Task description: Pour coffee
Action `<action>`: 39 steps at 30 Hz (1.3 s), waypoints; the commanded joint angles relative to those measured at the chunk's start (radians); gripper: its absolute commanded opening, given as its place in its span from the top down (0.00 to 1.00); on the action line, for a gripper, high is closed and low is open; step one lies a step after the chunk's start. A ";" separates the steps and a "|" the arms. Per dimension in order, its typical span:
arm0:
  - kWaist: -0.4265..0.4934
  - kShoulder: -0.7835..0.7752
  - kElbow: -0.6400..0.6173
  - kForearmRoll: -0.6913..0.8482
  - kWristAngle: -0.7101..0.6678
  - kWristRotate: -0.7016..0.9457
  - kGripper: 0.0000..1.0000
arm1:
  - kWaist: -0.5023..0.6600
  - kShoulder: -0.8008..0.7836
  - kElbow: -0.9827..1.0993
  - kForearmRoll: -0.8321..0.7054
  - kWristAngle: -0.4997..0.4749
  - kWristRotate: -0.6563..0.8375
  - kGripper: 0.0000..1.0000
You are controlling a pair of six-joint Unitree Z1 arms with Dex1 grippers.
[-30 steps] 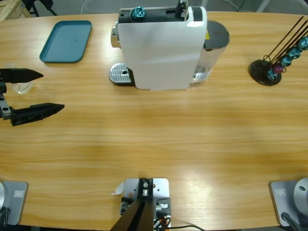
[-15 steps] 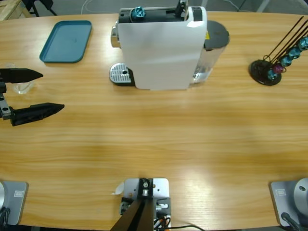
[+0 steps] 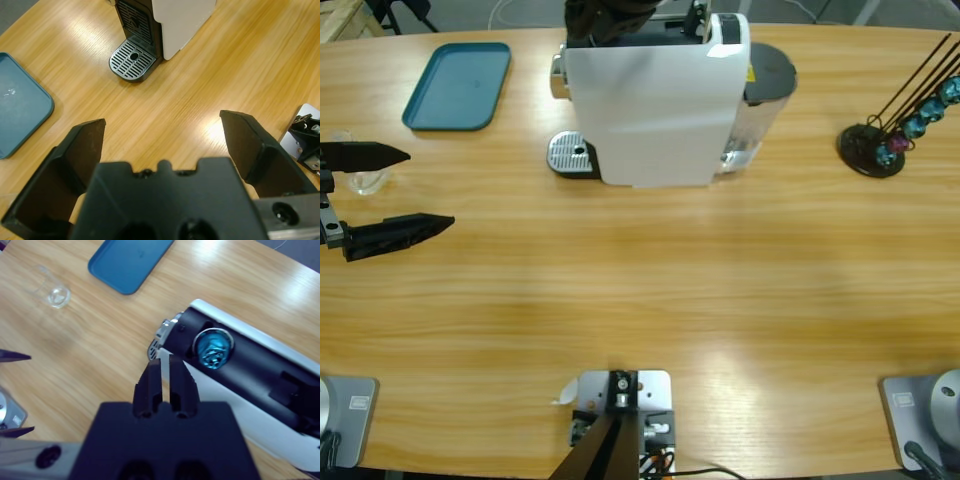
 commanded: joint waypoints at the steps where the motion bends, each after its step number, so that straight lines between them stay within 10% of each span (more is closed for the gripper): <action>1: -0.007 0.030 0.038 -0.012 -0.002 -0.013 0.00 | -0.021 0.057 0.014 0.008 -0.076 -0.011 1.00; 39: -0.007 0.045 0.041 -0.030 -0.009 -0.012 0.00 | -0.020 0.016 0.044 0.033 -0.110 -0.030 1.00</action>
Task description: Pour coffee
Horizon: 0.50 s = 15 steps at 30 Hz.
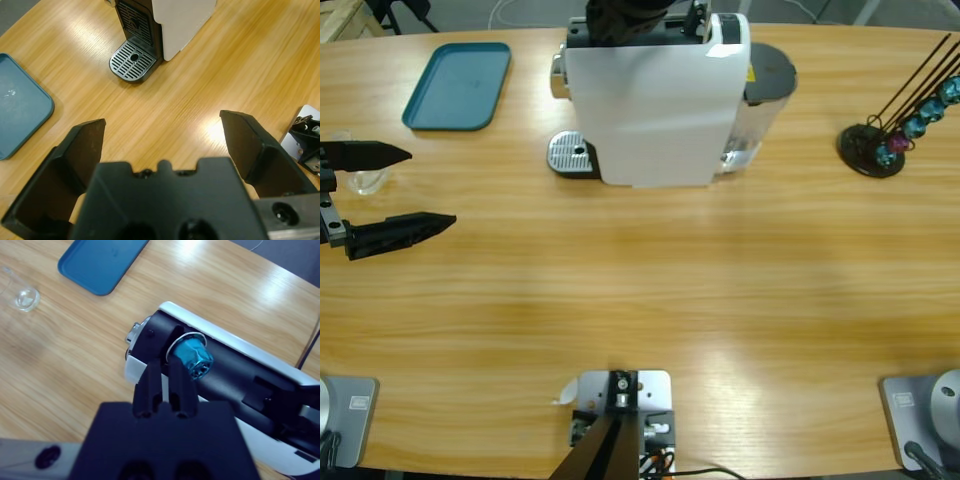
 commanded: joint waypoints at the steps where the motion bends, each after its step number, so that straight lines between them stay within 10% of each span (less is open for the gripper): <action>1: -0.007 0.043 0.036 -0.018 -0.010 -0.011 0.00 | -0.013 -0.014 0.054 0.023 -0.027 -0.011 1.00; 15: -0.007 0.045 0.034 -0.029 -0.012 -0.011 0.00 | 0.050 -0.122 0.066 0.010 0.000 -0.031 1.00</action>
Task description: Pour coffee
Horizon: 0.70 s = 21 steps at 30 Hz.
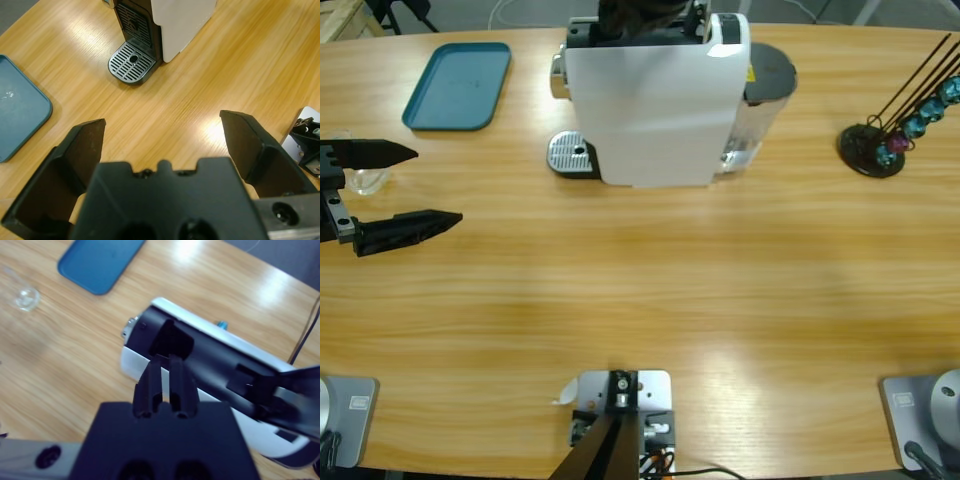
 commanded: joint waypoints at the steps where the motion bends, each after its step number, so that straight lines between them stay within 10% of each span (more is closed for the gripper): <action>1: -0.007 0.022 0.033 -0.013 -0.008 -0.011 0.00 | 0.046 -0.069 0.032 0.005 0.004 -0.034 1.00; 6: -0.007 0.010 0.027 -0.013 -0.005 -0.012 0.00 | 0.046 -0.118 0.056 0.008 0.071 -0.078 0.96; 8: -0.007 0.005 0.026 -0.013 -0.003 -0.013 0.00 | 0.046 -0.138 0.074 0.011 0.094 -0.070 0.44; 11: -0.007 -0.006 0.027 -0.013 0.000 -0.013 0.00 | 0.071 -0.208 0.101 0.080 0.035 0.012 0.09; 21: -0.007 -0.013 0.018 -0.013 -0.006 -0.023 0.00 | 0.118 -0.746 0.700 -0.058 -0.121 0.135 0.02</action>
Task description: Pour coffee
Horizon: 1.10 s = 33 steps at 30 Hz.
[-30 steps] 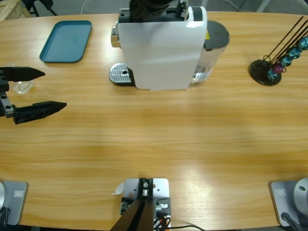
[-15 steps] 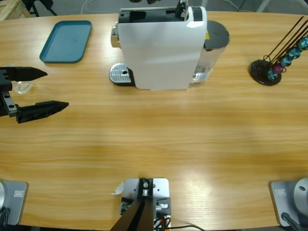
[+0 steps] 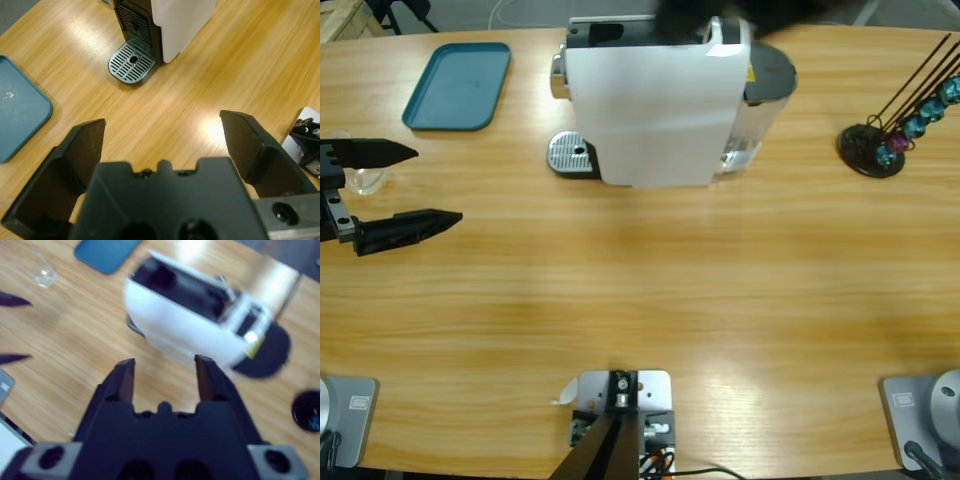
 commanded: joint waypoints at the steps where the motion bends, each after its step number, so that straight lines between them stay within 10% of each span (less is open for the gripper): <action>1: -0.007 -0.015 0.018 -0.010 -0.008 -0.026 0.00 | 0.015 -0.467 0.489 -0.143 -0.111 0.059 0.03; 3: -0.007 -0.021 0.018 -0.011 -0.015 -0.037 0.00 | 0.007 -0.524 0.605 -0.146 -0.283 0.073 0.10; 9: -0.007 -0.015 -0.017 -0.005 -0.020 -0.037 0.00 | -0.184 -0.529 0.807 -0.290 -0.296 0.126 0.11; 21: -0.007 -0.012 -0.046 0.017 -0.035 -0.051 0.00 | -0.751 -0.536 1.061 -0.691 0.019 0.054 0.18; 33: -0.007 0.013 -0.049 0.017 -0.035 -0.052 0.00 | -0.898 -0.350 1.091 -0.936 0.102 -0.027 0.27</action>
